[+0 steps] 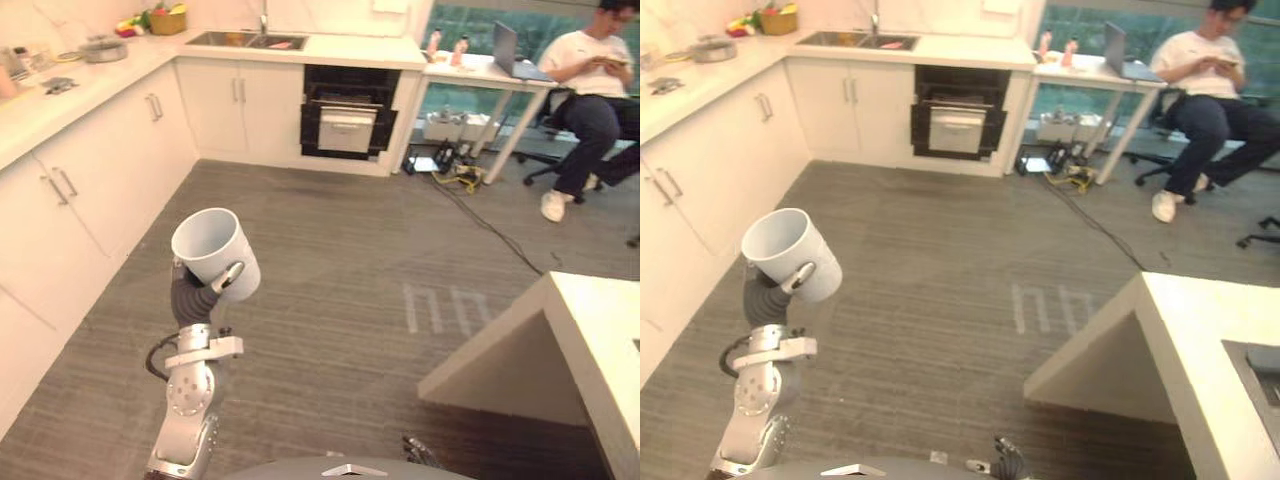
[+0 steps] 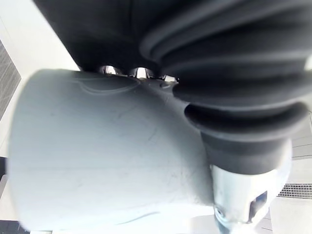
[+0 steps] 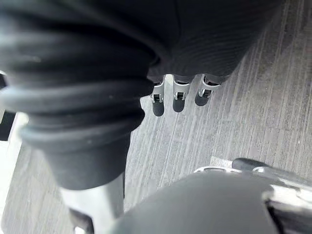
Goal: Walk over to the sink, pick up the cup, carry it to the dishwasher, place the cup inside the dishwasher, then close the dishwasher door
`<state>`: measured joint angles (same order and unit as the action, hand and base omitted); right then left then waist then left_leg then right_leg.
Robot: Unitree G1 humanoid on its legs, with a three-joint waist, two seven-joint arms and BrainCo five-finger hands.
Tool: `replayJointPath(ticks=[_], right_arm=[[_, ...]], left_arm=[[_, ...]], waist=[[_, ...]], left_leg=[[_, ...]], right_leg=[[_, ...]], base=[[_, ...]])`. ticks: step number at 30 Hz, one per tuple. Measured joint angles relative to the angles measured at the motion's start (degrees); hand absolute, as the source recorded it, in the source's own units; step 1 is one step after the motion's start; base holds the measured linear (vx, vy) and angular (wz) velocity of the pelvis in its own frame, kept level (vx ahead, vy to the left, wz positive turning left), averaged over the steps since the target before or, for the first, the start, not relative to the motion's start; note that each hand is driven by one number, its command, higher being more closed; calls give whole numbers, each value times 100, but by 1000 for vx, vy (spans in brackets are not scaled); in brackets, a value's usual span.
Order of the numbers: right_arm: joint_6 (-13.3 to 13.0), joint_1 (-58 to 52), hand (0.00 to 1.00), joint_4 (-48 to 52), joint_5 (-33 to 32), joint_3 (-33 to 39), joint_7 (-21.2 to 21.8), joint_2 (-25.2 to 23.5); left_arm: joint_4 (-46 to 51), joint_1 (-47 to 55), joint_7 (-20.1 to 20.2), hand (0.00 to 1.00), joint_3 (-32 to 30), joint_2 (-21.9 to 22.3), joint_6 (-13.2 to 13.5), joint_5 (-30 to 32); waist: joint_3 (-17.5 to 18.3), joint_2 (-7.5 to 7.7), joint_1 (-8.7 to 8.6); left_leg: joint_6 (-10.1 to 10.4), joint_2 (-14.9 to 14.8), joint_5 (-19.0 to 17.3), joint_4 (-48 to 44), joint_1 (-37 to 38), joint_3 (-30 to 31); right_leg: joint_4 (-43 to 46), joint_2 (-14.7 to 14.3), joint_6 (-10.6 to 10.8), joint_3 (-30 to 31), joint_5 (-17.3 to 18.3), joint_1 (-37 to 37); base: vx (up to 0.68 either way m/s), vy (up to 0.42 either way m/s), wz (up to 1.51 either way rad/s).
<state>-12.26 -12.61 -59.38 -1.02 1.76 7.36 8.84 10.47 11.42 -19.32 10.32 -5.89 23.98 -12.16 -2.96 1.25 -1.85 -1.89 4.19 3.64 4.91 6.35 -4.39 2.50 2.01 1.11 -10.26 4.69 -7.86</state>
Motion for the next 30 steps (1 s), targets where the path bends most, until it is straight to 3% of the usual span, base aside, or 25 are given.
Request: replayJointPath(ticks=[4,7,8,9,10,11,13,14,15,16,17,18,19,20,22,24,26,28,30], right_arm=[[139,-185,0,-8,-715,397,507,-149],[261,-195,0,103,-1065,586,1011,-261],[314,-164,0,230,-1174,556,1208,-280],[338,-159,0,239,-1290,560,1358,-306],[352,-160,0,298,-1367,559,1329,-269],[382,-232,0,410,-1465,562,1372,-193],[374,-265,0,437,-1538,585,1395,-126],[367,-249,0,430,-1540,665,1402,-96],[362,-239,0,421,-1539,709,1420,-89],[320,-183,0,373,-1535,815,1516,-2],[301,-113,0,294,-1531,811,1556,7],[261,-7,0,179,-1485,796,1593,-5],[219,62,0,179,-1486,798,1624,2],[153,94,0,120,-1486,796,1650,26],[96,247,0,-65,-1486,789,1594,-1],[99,279,0,-63,-1493,786,1582,-55],[98,288,0,-57,-1503,860,1584,-35],[51,214,0,-48,-1629,1015,1577,-80],[-141,192,0,12,-1729,1209,1567,-118]], left_arm=[[-100,21,0,100,-163,188,263,-5],[18,93,-71,100,-421,329,446,-34],[187,170,-116,100,-471,362,472,-91],[385,214,-142,100,-473,413,485,-137],[648,297,-144,100,-460,469,575,-179],[718,335,-131,100,-472,494,644,-231],[672,336,-38,100,-594,517,658,-298],[648,338,-19,100,-667,562,658,-350],[620,341,-16,100,-704,581,658,-349],[495,338,-16,100,-836,637,664,-345],[391,332,-29,100,-917,690,657,-347],[235,343,-58,100,-1079,708,646,-361],[212,352,-58,100,-1082,704,638,-374],[212,414,-52,100,-1072,703,638,-380],[188,493,-34,100,-1069,705,652,-390],[111,451,109,100,-1065,655,664,-395],[123,409,383,100,-1006,633,603,-472],[209,288,647,100,-908,629,479,-514],[369,203,759,100,-675,480,228,-508]], waist=[[2,27,7],[-175,50,179],[-215,69,185],[-297,152,176],[-375,21,209],[-446,-13,213],[-459,-75,185],[-481,-116,197],[-480,-134,215],[-537,-213,211],[-557,-213,208],[-597,-55,261],[-625,-89,293],[-654,-135,353],[-629,-168,403],[-520,-33,469],[-460,22,384],[-301,93,359],[-260,93,241]], left_leg=[[11,0,-41,-46,-18,94],[90,-154,-994,-2056,-772,7],[267,-227,-1183,-2951,-1235,-164],[179,-360,-1280,-3874,-1535,-412],[134,-911,-1584,-5427,-2058,-851],[224,-1296,-1791,-6002,-2214,-1039],[328,-1661,-1967,-5824,-2345,-1174],[381,-1745,-2009,-5179,-2325,-1205],[403,-1738,-1995,-4743,-2287,-1194],[575,-1646,-1440,-3481,-1955,-1232],[542,-1523,-1192,-3207,-1782,-1375],[554,-1262,-1212,-2994,-1596,-1512],[584,-1258,-1312,-3130,-1639,-1536],[584,-1306,-1631,-3587,-1772,-1496],[261,-1301,-1989,-3977,-1841,-1550],[-23,-1028,-2271,-4025,-1715,-1752],[-172,-863,-2499,-4220,-1557,-1781],[-229,-695,-2752,-4282,-1393,-1830],[-265,-452,-2932,-3943,-860,-1810]], right_leg=[[83,34,24,-158,28,-6],[769,70,-71,-463,384,47],[1100,145,-77,-531,585,130],[1273,231,-61,-675,704,155],[1492,226,-76,-818,844,105],[1551,226,-95,-960,953,13],[1674,364,26,-1199,1169,-69],[1796,472,162,-1235,1255,-24],[1835,525,230,-1227,1294,4],[1864,632,439,-1125,1408,16],[1833,696,490,-988,1395,-17],[1821,771,522,-882,1316,-67],[1814,768,483,-887,1278,-30],[1892,746,492,-800,1332,-24],[1964,864,694,-694,1460,-55],[2703,1230,861,-431,1705,177],[3584,1558,921,-299,1679,431],[4547,1915,911,-295,1413,754],[5830,2337,328,-187,330,1213]], base=[[51,-19,20],[35,-46,5],[-34,-30,30],[-79,20,59],[-61,64,73],[-60,62,73],[-5,105,88],[22,182,78],[86,300,61],[105,259,38],[156,260,27],[121,112,3],[121,111,-10],[122,173,-11],[178,266,-18],[215,209,-20],[280,173,4],[285,164,5],[272,152,3]])
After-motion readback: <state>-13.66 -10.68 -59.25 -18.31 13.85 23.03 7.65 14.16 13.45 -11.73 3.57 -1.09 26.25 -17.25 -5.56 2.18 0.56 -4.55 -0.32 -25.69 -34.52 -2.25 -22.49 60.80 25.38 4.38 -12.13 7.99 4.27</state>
